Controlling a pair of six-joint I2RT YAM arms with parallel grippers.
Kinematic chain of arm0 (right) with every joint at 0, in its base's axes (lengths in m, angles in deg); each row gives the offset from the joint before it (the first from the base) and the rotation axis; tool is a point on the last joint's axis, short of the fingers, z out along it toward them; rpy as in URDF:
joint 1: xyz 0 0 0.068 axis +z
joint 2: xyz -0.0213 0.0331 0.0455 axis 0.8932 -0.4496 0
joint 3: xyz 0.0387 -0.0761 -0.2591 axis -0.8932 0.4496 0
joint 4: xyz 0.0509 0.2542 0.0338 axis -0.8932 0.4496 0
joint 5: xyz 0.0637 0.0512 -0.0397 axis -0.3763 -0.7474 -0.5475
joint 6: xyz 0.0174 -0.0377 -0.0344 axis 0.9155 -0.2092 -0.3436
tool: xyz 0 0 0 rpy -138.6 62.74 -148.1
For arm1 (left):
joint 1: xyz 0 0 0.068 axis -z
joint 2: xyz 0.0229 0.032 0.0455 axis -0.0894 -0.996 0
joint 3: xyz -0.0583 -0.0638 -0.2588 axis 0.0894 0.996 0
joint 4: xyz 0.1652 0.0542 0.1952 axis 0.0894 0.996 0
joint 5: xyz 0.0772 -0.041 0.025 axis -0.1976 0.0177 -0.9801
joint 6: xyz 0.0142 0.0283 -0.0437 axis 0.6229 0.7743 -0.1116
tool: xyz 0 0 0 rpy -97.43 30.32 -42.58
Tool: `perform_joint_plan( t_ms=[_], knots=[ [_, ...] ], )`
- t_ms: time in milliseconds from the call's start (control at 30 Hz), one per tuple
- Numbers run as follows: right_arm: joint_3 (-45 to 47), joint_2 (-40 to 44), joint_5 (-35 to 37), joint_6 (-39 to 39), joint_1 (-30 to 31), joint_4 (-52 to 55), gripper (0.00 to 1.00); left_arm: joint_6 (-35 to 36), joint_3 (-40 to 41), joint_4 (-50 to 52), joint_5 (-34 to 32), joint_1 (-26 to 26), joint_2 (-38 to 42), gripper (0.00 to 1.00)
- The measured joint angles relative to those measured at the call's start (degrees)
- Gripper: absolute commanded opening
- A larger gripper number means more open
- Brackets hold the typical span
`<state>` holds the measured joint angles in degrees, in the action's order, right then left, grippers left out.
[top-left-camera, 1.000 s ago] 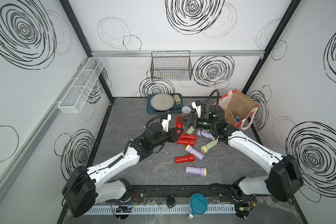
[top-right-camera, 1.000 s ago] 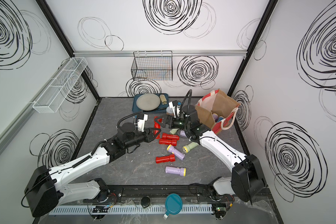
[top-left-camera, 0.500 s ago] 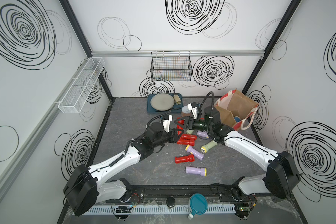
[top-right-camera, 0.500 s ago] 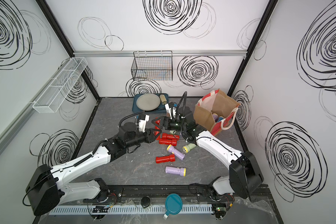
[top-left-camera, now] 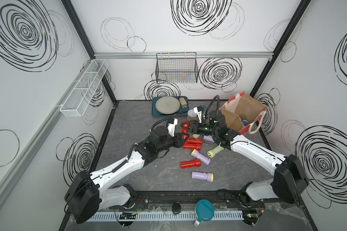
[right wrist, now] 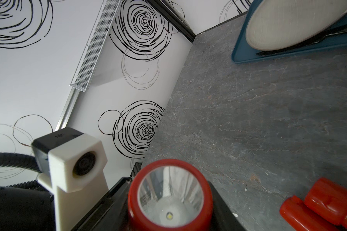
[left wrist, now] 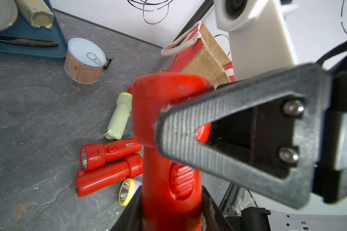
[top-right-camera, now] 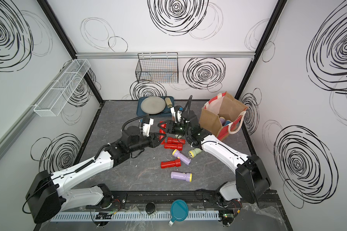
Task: Put the flashlights into the tote bags
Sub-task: Pick up the flashlight from the center of the board.
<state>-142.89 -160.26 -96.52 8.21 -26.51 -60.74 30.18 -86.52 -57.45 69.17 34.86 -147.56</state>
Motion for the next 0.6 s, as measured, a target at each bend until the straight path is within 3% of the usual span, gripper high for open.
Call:
perform_joint_plan(
  t_ms=[67, 167, 233, 400, 600],
  knots=[
    [-0.04, -0.07, 0.0, -0.02, 0.02, 0.04, 0.16, 0.24, 0.0, 0.15, 0.04, -0.04, 0.0, 0.29],
    [-0.79, -0.11, 0.79, -0.7, 0.02, 1.22, 0.04, 1.53, -0.55, 1.05, 0.02, -0.13, 0.0, 0.77],
    [-2.16, -0.11, 2.47, -1.73, -0.11, 3.37, 0.0, 2.19, -1.07, 1.97, -0.02, -0.15, 0.0, 0.97],
    [-6.56, 1.03, 8.13, -4.59, -3.06, 10.82, 0.0, 3.93, -2.27, 5.05, -0.96, -0.15, 0.13, 0.99],
    [-14.6, 1.77, 13.66, -7.82, -11.76, 21.31, 0.0, 5.22, -2.4, 8.0, -2.27, -0.15, 1.62, 0.99]
  ],
)
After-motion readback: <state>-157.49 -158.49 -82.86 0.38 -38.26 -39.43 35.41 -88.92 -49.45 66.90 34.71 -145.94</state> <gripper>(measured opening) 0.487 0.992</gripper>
